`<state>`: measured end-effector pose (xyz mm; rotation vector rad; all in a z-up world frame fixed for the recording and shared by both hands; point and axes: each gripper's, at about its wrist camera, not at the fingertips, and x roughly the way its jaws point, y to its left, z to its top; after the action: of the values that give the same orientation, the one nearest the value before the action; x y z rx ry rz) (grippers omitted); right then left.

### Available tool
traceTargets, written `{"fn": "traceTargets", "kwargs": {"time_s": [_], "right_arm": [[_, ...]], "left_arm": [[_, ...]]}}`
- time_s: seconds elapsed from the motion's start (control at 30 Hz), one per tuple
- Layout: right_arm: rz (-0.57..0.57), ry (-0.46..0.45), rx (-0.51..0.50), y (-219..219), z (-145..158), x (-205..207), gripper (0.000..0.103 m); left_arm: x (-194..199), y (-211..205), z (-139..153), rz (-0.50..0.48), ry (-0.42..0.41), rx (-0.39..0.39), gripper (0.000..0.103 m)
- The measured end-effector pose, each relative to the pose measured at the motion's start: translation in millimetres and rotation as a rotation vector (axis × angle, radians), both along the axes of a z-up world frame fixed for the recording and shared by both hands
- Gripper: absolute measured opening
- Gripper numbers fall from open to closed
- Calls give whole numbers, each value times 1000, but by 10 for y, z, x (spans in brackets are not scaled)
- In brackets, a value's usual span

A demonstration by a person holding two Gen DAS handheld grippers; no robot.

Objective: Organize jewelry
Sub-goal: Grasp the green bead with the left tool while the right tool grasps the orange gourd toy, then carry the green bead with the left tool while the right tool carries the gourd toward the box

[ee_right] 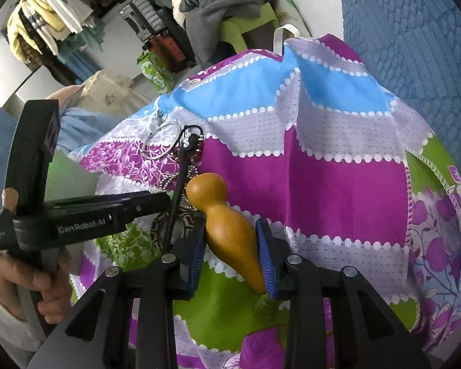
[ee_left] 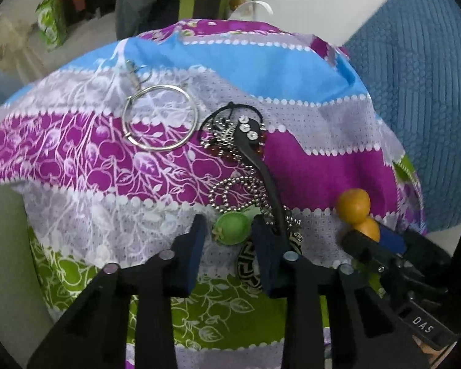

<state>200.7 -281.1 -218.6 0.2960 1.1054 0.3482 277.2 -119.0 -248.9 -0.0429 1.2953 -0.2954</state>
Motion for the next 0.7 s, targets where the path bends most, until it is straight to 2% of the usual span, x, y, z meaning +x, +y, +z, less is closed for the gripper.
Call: {"fn": "traceTargets", "kwargs": {"time_s": [0.13, 0.23, 0.57, 0.7], "right_arm": [[14, 11, -30, 84, -16, 8, 30], [24, 19, -56, 128, -27, 5, 30], [53, -18, -118, 347, 82, -65, 30], [48, -22, -130, 412, 137, -134, 30]], "left_arm": [[4, -124, 1, -39, -30, 49, 26], [-3, -130, 2, -22, -42, 45, 25], [-408, 297, 184, 112, -47, -37, 25], [-667, 592, 223, 181, -39, -74, 25]]}}
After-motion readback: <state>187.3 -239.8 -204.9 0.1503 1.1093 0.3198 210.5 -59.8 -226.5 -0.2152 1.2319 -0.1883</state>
